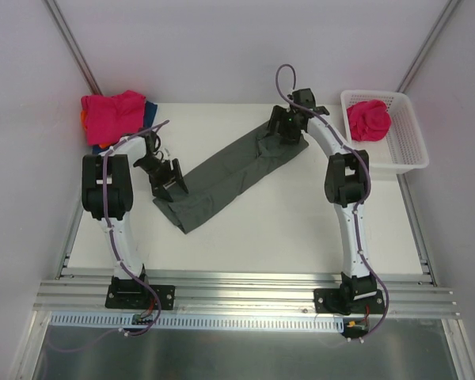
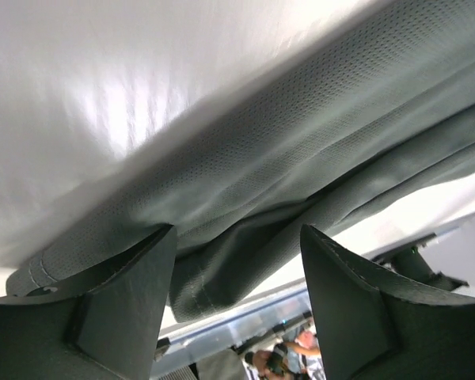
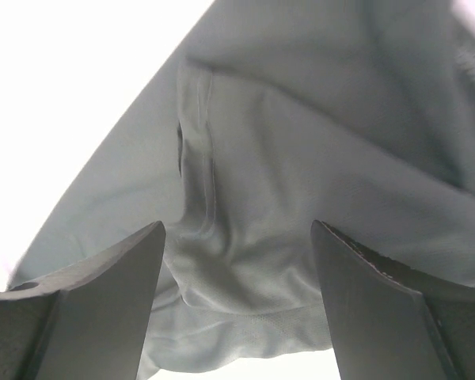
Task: Fold and stack the t-shirts
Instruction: Rotate the tshirt 90 degrees
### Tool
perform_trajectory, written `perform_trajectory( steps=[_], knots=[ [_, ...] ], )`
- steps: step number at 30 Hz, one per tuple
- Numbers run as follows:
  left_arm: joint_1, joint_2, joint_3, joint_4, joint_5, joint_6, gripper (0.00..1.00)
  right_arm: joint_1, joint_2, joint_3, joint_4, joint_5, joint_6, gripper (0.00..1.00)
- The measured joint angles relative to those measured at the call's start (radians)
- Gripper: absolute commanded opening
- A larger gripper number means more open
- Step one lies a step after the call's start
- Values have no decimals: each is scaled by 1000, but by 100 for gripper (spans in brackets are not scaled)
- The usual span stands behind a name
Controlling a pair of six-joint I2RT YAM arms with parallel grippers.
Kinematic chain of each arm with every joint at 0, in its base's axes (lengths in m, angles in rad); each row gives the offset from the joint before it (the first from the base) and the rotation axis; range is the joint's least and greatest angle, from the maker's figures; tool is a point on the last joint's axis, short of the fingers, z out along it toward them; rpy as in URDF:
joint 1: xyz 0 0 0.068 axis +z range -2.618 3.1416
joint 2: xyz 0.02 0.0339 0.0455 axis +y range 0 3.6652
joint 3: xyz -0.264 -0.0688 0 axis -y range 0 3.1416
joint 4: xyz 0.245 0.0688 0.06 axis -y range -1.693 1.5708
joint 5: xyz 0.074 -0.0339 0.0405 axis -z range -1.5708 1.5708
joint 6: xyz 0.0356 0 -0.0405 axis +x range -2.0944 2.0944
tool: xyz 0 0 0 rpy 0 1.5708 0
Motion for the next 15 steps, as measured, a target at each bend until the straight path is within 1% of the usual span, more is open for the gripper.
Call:
perform_trajectory(
  steps=[3, 7, 11, 15],
  knots=[
    [-9, -30, -62, 0, 21, -3, 64, -13, 8, 36, 4, 0, 4, 79],
    [-61, -84, -168, -11, 41, -14, 64, -24, 27, 68, 13, -1, 12, 79],
    [-148, -135, -266, -16, 58, -27, 64, -27, 49, 74, 16, -8, 27, 79],
    [-241, -164, -312, -16, 63, -48, 64, -24, 67, 74, 17, -22, 42, 79]
  ],
)
